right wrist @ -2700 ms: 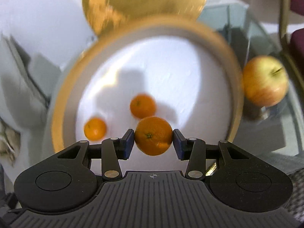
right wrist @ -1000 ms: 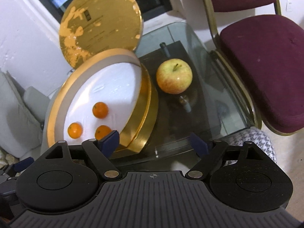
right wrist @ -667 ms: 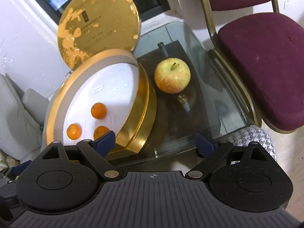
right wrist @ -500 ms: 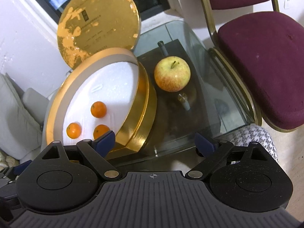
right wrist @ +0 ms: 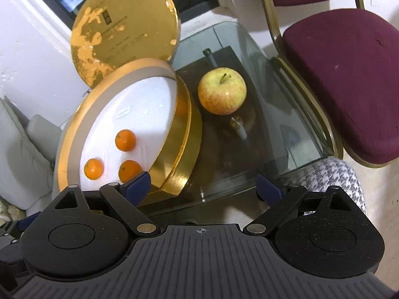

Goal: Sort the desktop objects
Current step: 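Move the right gripper back to the tray and close on the apple, then carry the apple into the box with the right gripper and release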

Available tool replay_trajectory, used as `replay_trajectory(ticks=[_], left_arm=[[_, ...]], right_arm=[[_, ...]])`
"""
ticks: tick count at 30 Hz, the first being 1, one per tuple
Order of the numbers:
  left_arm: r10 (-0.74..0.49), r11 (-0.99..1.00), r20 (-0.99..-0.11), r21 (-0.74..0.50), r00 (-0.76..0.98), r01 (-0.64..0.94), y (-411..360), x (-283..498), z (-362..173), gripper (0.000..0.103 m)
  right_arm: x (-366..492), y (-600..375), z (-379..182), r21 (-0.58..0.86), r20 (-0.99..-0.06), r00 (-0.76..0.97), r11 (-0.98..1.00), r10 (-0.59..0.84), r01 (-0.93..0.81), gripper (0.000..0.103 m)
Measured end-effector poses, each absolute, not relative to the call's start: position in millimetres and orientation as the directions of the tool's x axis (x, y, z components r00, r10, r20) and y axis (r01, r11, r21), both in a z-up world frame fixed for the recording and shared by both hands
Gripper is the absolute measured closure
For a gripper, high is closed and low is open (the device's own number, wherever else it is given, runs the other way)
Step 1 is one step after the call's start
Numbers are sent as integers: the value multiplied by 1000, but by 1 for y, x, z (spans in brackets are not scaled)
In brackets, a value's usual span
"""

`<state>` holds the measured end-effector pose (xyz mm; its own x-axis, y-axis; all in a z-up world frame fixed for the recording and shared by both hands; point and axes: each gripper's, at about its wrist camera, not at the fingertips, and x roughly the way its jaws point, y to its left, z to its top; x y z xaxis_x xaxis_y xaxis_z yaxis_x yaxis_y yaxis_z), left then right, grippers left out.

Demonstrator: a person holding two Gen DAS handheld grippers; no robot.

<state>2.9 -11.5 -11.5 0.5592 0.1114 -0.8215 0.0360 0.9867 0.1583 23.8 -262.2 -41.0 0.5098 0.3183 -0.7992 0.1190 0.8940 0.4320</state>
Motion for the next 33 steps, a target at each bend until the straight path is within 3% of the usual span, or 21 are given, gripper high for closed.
replay_trajectory(ticks=[9, 21, 33], left_arm=[[118, 990, -833, 144, 541, 4, 3, 23, -16, 1], [132, 991, -835, 103, 534, -83, 28, 60, -15, 1], [129, 990, -865, 83, 485, -116, 42, 66, -33, 1]], right_arm=[[43, -271, -51, 444, -799, 516, 882, 309, 159, 0], [142, -285, -68, 438, -813, 532, 851, 237, 290, 0], [207, -271, -115, 373, -882, 426, 852, 203, 367, 4]])
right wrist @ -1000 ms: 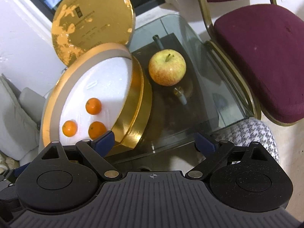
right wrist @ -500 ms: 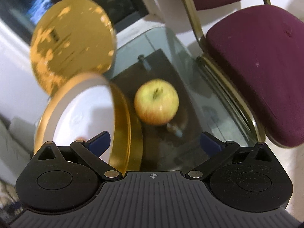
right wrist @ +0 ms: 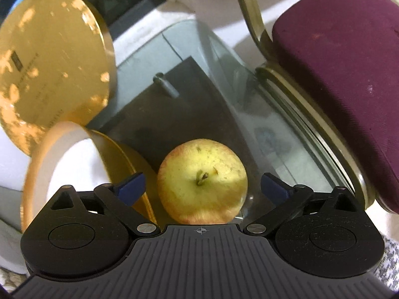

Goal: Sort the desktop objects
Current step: 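Carry the apple into the box with the right gripper and release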

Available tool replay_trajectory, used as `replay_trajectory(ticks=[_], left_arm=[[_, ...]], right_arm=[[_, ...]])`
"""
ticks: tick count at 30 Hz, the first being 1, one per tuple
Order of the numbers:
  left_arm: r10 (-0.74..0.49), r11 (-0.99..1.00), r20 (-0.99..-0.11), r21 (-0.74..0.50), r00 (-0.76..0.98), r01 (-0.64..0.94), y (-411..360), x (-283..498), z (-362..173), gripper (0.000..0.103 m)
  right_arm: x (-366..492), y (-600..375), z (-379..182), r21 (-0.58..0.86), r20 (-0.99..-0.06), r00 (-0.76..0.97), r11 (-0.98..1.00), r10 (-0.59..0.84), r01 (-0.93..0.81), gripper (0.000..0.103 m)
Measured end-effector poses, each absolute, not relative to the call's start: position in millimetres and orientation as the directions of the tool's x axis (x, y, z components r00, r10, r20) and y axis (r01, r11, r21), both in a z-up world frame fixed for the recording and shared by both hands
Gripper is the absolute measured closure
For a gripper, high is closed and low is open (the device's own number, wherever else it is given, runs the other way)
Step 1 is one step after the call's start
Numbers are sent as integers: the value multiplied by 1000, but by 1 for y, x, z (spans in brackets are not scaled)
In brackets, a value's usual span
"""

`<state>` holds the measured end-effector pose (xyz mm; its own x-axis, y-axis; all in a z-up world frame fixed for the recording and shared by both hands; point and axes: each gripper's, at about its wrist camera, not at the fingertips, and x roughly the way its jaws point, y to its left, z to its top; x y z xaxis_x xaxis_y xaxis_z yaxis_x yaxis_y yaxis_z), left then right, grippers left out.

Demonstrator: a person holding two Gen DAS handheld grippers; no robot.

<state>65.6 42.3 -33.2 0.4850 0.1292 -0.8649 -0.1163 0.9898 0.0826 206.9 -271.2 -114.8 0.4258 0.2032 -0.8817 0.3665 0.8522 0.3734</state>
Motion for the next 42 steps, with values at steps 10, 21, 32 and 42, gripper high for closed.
replay_trajectory(ticks=[10, 21, 32, 42], left_arm=[[121, 988, -874, 59, 472, -143, 50, 54, -37, 1], [87, 987, -856, 6, 510, -159, 62, 40, -30, 1], [110, 967, -859, -23, 500, -252, 98, 27, -35, 1], [98, 966, -862, -38, 497, -256, 101, 27, -39, 1]], right_arm=[[210, -256, -121, 276, -902, 411, 906, 129, 321, 21], [181, -249, -41, 343, -808, 565, 913, 167, 222, 21], [179, -139, -45, 280, -832, 484, 959, 271, -55, 21], [171, -100, -86, 59, -904, 410, 984, 123, -167, 21]])
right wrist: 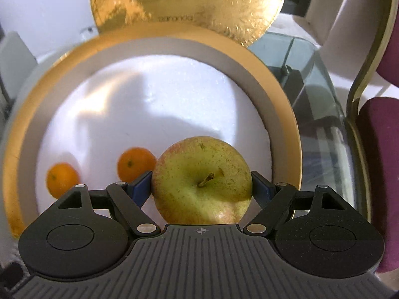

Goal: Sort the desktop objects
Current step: 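Carry the apple into the box with the right gripper and release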

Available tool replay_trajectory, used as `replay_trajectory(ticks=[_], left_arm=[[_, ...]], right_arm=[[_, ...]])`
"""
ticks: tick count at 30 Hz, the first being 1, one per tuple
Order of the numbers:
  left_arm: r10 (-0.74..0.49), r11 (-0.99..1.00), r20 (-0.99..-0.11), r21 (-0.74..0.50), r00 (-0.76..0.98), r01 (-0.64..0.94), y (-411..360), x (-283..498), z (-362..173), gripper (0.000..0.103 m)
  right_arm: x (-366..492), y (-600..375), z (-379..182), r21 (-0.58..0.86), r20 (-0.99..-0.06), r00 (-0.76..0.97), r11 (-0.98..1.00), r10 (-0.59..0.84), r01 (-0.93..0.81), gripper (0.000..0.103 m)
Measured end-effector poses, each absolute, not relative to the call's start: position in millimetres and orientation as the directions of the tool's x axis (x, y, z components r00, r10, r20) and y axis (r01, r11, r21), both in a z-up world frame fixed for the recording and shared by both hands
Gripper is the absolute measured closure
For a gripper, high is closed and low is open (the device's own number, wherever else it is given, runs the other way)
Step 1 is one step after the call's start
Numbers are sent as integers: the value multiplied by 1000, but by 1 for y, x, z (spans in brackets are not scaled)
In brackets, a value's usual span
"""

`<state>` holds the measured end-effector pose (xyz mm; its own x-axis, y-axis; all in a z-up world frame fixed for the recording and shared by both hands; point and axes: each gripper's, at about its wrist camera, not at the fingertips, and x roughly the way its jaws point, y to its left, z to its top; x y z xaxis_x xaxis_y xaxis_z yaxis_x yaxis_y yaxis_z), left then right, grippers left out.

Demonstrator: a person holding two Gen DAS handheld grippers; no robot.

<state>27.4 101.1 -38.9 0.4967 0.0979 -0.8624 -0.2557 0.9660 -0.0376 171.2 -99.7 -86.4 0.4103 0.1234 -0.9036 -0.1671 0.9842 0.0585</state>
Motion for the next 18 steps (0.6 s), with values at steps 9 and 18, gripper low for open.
replay_trajectory(ticks=[9, 18], left_arm=[[102, 975, -867, -10, 487, -223, 89, 26, -40, 1], [127, 978, -854, 23, 505, -206, 77, 20, -28, 1]], right_arm=[[179, -103, -97, 63, -900, 417, 983, 130, -172, 13], [161, -120, -69, 117, -864, 466, 975, 193, -188, 5]])
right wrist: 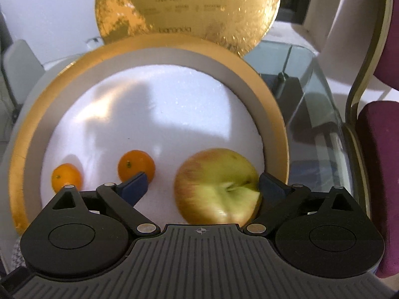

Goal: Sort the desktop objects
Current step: 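Carry the apple into the box with the right gripper and release, then withdraw the open right gripper from the gold box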

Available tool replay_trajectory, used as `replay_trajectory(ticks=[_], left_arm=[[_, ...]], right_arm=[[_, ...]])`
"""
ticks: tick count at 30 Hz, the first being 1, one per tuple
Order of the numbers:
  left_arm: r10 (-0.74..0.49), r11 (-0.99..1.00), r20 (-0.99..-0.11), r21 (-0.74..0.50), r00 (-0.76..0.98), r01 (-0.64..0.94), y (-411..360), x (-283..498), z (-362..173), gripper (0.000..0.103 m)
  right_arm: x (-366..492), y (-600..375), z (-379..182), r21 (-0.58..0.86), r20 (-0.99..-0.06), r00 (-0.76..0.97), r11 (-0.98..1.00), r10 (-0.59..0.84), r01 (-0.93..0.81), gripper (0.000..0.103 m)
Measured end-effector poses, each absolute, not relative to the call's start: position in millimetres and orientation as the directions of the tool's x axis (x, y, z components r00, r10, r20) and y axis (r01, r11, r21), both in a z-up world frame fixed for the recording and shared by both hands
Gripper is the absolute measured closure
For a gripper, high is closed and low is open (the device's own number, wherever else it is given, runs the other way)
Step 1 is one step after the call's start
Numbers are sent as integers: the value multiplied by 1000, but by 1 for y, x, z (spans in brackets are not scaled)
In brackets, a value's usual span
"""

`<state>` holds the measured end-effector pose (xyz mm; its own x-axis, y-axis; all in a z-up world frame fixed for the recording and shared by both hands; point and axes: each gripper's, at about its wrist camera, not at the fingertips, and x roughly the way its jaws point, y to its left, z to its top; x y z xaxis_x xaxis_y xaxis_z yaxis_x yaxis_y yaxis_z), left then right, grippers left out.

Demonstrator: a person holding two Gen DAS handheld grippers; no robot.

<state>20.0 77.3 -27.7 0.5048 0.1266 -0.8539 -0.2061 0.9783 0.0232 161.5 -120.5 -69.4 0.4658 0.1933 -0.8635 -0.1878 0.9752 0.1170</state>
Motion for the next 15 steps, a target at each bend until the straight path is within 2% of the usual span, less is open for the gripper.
replay_trajectory(ticks=[15], left_arm=[[131, 985, -838, 49, 530, -167, 57, 6, -15, 1]], right_arm=[[87, -165, -11, 320, -760, 540, 931, 362, -173, 4]])
